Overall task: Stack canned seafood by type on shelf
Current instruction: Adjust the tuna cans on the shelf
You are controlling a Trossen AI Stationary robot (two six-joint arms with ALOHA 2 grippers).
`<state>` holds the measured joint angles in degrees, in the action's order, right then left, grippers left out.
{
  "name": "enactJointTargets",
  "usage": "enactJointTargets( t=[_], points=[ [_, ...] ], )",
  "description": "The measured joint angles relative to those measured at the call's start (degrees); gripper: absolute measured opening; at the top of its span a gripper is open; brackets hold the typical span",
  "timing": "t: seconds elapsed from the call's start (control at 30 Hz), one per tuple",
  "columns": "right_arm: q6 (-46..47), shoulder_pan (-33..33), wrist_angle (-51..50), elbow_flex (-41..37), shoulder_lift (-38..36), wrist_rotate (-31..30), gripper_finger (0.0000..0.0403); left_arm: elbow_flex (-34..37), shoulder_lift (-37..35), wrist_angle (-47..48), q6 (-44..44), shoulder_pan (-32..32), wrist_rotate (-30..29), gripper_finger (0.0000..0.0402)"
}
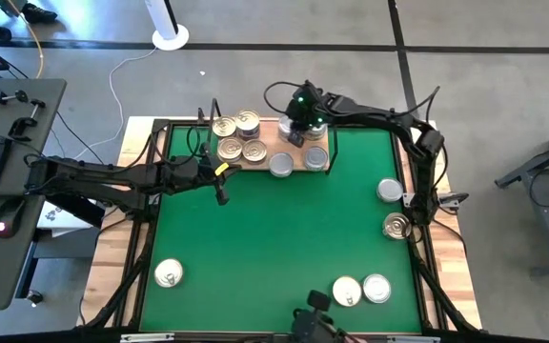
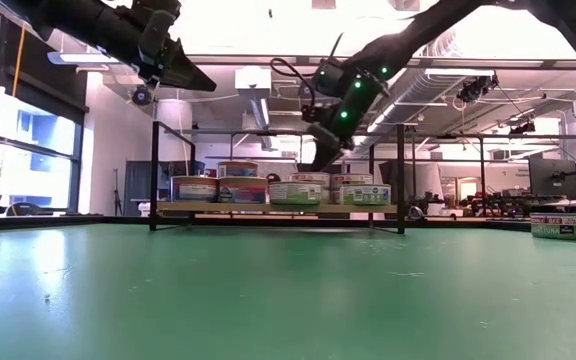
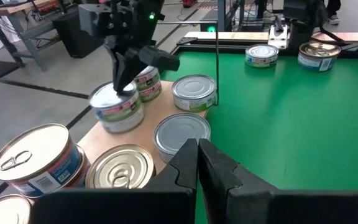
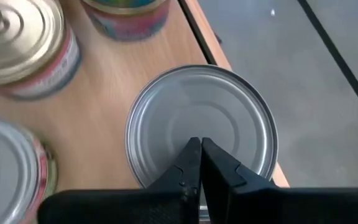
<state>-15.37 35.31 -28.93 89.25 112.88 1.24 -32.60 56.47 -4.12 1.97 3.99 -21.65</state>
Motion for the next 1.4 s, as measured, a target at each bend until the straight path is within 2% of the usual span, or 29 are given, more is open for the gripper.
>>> enactJointTargets(
  t=[0.13, 0.4, 0.6, 0.73, 0.8, 0.93, 1.07, 1.4],
  points=[
    [-0.09, 0.06, -1.68, -0.08, -0.69, -0.13, 0.0, 0.0, 0.0, 0.03, -0.01, 0.0, 0.0, 0.0],
    [-1.24, -1.09, 1.35, -0.26, -1.94, 0.02, 0.0, 0.0, 0.0, 0.05, -0.02, 0.0, 0.0, 0.0],
    [-1.46, -7.5, -0.89, -0.17, -4.74, 0.93, 0.0, 0.0, 0.0, 0.28, -0.04, 0.0, 0.0, 0.0],
    [-3.06, -12.95, -4.37, -0.12, -3.81, 7.98, 0.0, -0.01, 0.0, 0.53, -0.23, 0.0, 0.0, 0.0],
    [-3.37, -15.19, -5.87, -0.13, -2.25, 8.62, 0.0, -0.02, 0.0, 1.13, -0.41, 0.0, 0.02, 0.0],
    [-2.73, -17.3, -5.8, -0.17, -0.02, 3.38, 0.0, -0.02, 0.02, 1.94, -0.5, -0.02, 0.03, 0.0],
    [-2.12, -17.16, -7.24, -0.1, 2.13, 2.95, 0.0, -0.02, 0.02, 2.42, -0.48, -0.02, 0.04, 0.0],
    [-1.15, -13.17, -8.67, 0.07, 1.82, -2.13, 0.0, -0.02, 0.02, 2.64, -0.48, -0.02, 0.02, 0.0]
  ],
)
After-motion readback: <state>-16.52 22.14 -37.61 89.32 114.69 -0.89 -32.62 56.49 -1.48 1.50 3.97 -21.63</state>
